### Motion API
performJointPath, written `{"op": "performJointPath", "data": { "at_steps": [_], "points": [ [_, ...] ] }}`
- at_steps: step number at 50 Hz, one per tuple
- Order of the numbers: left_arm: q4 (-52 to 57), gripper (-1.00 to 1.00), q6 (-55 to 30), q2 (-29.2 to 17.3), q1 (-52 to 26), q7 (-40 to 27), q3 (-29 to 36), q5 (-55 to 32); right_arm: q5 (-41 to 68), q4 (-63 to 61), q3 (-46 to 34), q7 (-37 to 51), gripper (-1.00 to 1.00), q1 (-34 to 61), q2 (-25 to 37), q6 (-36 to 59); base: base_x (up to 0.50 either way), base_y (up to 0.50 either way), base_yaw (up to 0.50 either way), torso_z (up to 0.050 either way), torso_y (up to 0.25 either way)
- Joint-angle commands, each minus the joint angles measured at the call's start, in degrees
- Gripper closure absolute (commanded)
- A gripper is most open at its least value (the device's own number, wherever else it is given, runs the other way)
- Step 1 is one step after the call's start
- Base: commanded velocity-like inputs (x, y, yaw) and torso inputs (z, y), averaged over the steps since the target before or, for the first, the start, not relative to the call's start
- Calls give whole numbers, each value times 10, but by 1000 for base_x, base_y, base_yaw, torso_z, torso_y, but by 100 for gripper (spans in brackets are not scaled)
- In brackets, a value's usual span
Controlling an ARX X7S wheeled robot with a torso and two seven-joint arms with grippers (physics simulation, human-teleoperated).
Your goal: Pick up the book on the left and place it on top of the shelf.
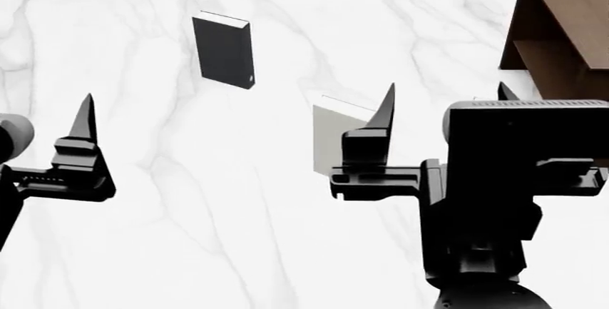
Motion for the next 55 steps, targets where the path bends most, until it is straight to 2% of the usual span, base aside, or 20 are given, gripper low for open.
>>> {"op": "performJointPath", "data": {
  "at_steps": [1,5,55],
  "points": [
    [-6,-100,5,5,-2,0,-9,8,0,-2,-6,-7,-100,4,0,4,0,0,0,0,0],
    [-7,-100,7,3,0,-1,-10,7,8,-3,3,-10,-100,7,-4,10,0,0,0,0,0],
    [2,-100,-5,-10,-12,-13,-14,-11,34,-13,-6,4,-100,45,7,56,500,0,0,0,1]
  ]
}}
